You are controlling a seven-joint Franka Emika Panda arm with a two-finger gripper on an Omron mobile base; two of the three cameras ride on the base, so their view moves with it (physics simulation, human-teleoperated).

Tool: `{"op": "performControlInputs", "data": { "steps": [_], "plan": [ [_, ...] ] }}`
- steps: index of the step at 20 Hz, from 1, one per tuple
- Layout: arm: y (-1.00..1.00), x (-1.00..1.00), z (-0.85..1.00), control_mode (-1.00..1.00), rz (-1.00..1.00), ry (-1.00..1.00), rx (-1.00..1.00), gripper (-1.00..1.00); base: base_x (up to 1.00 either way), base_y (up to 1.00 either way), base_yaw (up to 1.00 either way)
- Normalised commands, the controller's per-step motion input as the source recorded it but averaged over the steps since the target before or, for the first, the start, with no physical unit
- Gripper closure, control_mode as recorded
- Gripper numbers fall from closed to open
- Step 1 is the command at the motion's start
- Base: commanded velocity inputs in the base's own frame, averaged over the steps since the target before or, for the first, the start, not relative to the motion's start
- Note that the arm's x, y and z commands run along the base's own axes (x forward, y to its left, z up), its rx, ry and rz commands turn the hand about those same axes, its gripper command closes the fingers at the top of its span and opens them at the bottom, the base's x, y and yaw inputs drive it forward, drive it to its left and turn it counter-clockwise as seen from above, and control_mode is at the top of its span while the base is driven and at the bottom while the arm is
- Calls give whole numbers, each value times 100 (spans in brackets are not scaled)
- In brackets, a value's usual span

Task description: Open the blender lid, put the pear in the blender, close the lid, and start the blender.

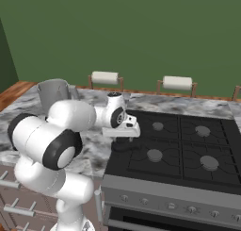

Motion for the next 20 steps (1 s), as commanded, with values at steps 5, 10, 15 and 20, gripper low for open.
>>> {"op": "performControlInputs", "data": {
  "steps": [5,10,15,20],
  "plan": [
    [0,-12,89,-100,0,-11,0,100,0,0,0],
    [3,-28,100,-100,0,-13,0,100,0,0,0],
    [14,-31,100,-100,0,-7,0,100,0,0,0],
    [7,-38,100,-100,0,-11,0,100,0,0,0]
  ]
}}
